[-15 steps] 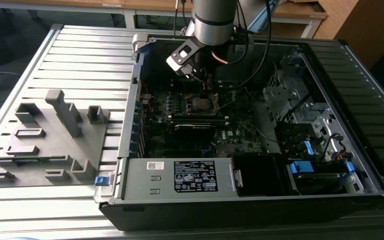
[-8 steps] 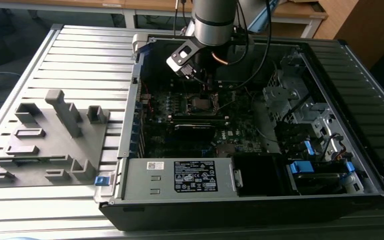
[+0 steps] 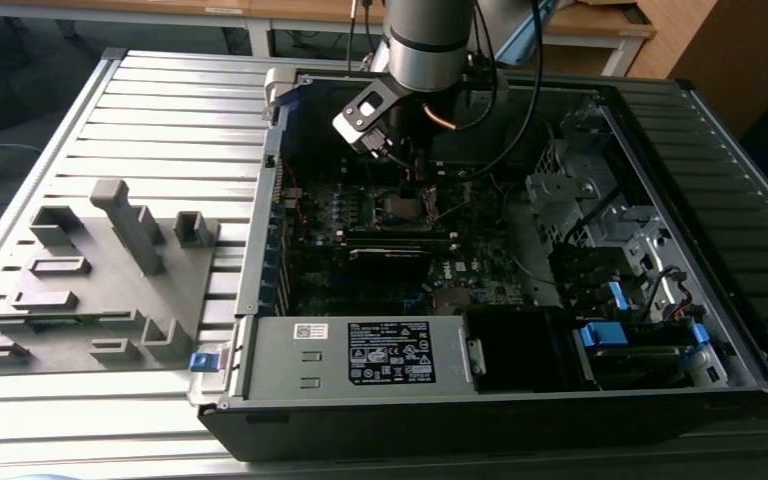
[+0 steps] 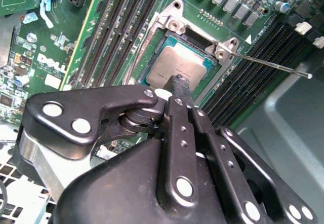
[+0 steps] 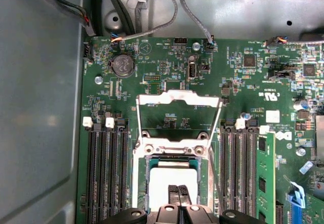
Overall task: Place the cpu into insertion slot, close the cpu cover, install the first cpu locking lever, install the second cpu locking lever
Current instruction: 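Close the cpu cover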
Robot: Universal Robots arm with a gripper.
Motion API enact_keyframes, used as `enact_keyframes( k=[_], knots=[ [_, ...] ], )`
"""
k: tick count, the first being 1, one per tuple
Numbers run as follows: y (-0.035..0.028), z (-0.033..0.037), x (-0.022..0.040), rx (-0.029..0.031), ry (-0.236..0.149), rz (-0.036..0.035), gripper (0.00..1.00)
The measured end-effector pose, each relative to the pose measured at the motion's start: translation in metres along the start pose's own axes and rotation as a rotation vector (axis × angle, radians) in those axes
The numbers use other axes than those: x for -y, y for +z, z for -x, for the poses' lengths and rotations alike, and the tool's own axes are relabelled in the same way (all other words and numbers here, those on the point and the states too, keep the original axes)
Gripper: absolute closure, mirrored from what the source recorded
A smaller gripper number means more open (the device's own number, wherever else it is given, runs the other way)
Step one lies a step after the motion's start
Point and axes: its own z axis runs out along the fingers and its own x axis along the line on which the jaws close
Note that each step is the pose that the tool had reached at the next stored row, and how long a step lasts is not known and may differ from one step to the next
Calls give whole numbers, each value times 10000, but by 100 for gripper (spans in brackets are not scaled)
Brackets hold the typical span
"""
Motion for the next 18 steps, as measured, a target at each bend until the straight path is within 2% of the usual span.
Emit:
enact_keyframes(
  k=[5, 16, 18],
  knots=[
    [-60, 0, -3, -1, 0, 1, 89],
    [-294, 2, -11, -2, -1, 1, 89],
    [-313, 2, -12, -1, -1, 1, 89]
  ],
)
